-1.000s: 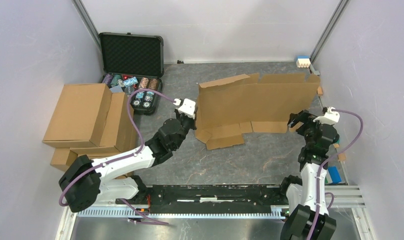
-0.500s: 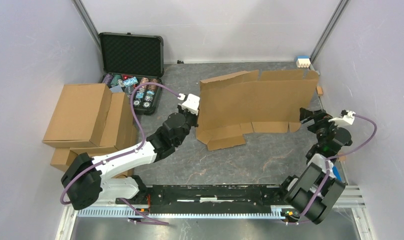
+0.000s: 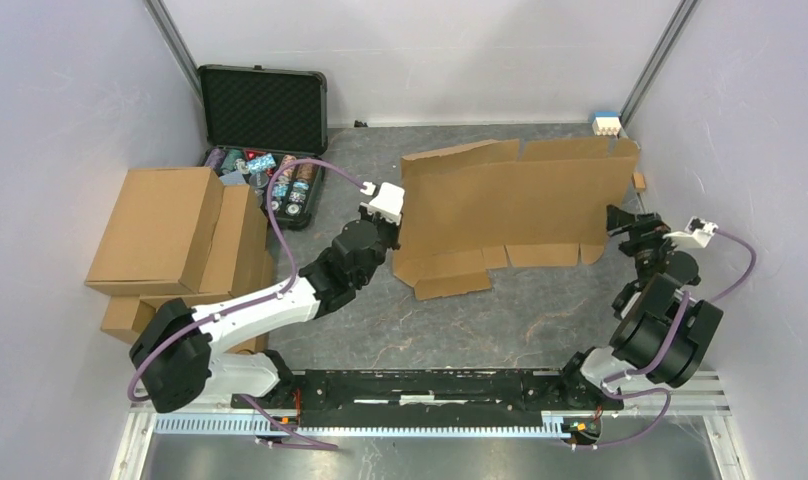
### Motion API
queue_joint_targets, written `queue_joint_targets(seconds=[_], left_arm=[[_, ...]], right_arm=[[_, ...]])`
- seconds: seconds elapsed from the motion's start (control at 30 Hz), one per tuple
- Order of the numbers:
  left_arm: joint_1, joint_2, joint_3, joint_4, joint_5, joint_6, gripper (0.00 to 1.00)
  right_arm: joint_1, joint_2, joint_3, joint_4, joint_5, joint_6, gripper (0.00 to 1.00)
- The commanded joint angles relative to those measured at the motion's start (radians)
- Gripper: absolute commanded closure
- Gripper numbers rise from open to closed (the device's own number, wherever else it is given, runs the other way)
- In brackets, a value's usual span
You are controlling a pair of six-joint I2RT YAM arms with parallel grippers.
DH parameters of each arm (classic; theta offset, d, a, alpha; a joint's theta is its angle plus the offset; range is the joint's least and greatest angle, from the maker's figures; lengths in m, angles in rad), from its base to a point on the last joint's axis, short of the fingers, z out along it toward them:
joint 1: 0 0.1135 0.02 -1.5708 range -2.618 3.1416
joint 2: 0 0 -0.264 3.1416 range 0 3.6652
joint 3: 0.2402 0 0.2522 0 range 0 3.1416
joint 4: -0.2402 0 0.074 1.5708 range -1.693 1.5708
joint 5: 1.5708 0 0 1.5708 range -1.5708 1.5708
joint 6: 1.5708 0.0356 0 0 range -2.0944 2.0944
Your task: Fold the paper box
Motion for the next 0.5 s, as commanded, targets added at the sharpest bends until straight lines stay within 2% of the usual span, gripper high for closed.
queue_joint_targets(seconds=[0.0, 0.1, 0.27, 0.47], left_arm=[[0.013, 0.062, 0.033, -0.063, -0.014, 0.027, 0.98], [0.030, 0.098, 0.054, -0.068, -0.003, 0.022, 0.98], [0.092, 0.139, 0.122, -0.131, 0.080, -0.004, 0.98], [0.100, 0.182, 0.224, -0.164, 0.134, 0.119, 0.98]], right_arm=[[0.006, 0.023, 0.108, -0.002, 0.083, -0.069, 0.02], [0.010, 0.058, 0.148, -0.007, 0.071, -0.086, 0.02], [0.023, 0.156, 0.228, 0.008, -0.039, -0.080, 0.02], [0.027, 0.277, 0.312, -0.044, -0.127, -0.098, 0.02]])
